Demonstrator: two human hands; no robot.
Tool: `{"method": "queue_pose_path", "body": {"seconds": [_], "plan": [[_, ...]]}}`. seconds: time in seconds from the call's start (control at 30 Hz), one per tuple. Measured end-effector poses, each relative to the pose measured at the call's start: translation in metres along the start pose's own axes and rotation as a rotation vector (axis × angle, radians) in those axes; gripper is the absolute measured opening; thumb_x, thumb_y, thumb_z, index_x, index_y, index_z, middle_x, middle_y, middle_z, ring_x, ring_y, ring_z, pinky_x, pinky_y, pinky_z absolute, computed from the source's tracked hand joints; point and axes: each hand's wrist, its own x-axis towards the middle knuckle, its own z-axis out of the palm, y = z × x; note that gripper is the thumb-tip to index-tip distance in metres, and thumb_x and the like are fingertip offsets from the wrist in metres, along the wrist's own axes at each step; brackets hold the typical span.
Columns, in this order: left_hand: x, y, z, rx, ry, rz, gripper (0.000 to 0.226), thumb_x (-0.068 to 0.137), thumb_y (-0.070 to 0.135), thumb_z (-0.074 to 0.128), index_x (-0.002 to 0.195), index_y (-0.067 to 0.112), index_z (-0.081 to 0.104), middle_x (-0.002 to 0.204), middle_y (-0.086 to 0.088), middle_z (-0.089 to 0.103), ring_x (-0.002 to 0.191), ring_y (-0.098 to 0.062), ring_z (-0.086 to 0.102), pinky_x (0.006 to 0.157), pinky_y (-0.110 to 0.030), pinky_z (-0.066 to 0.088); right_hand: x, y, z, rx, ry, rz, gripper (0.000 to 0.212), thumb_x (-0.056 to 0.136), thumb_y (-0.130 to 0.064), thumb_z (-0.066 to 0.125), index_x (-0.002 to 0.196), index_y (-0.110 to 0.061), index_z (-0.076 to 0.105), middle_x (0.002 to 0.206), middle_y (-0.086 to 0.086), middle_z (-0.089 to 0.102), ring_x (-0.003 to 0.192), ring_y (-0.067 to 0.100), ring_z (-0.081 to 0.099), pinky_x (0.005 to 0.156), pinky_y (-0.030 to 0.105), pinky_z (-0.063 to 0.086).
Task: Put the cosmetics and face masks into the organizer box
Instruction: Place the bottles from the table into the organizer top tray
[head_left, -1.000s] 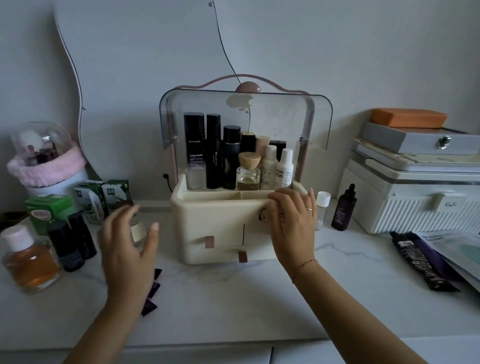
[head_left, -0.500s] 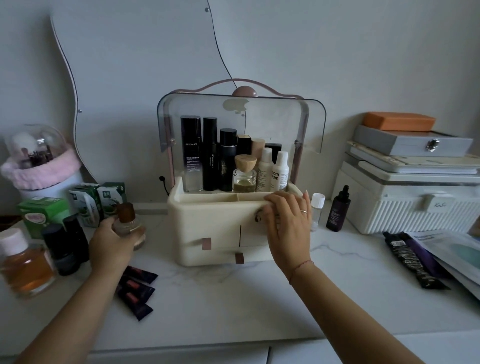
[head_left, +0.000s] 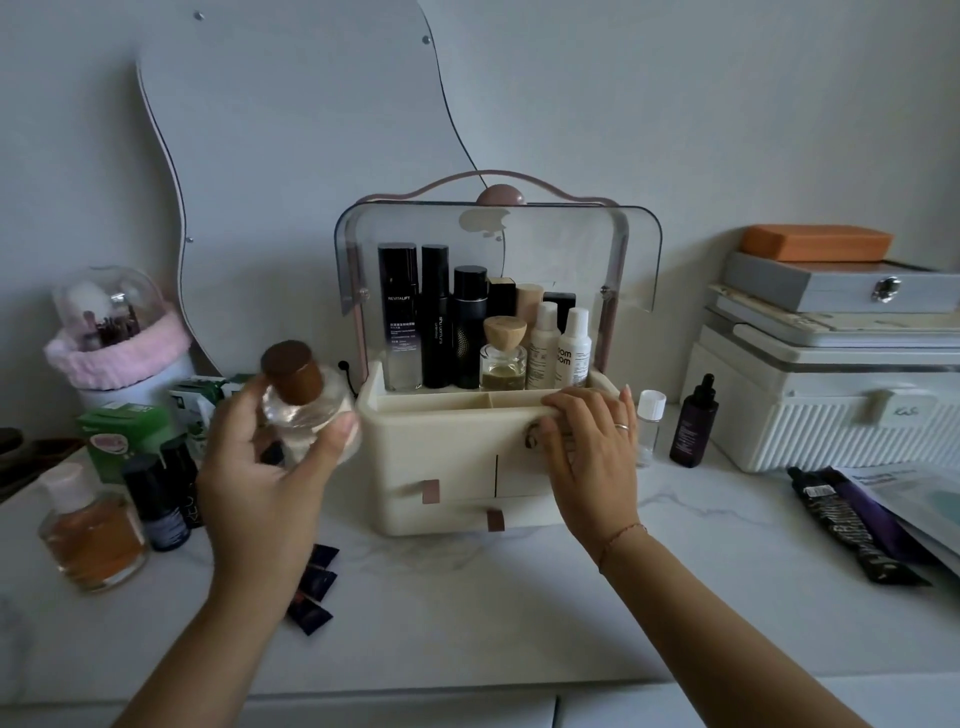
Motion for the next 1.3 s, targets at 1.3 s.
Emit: {"method": "queue_pose_path", "body": {"seconds": [1.3], "plan": [[0.077, -0.012, 0.146, 0.195, -0.495, -0.372, 0.042, 0.065, 0.022, 0.084, 0.098, 0.012, 0.060, 0.098, -0.007, 0.068, 0.093, -0.027, 0.063, 0.090, -0.045, 0.050, -0.001, 0.008, 0.002, -0.003, -0.054, -0.036, 0.031, 0.093, -0.039, 0.044, 0.110, -0.019, 0.061, 0.111, -0.005, 0.059, 0.118, 0.018, 0.046, 0.120, 0.038, 0.002]]}}
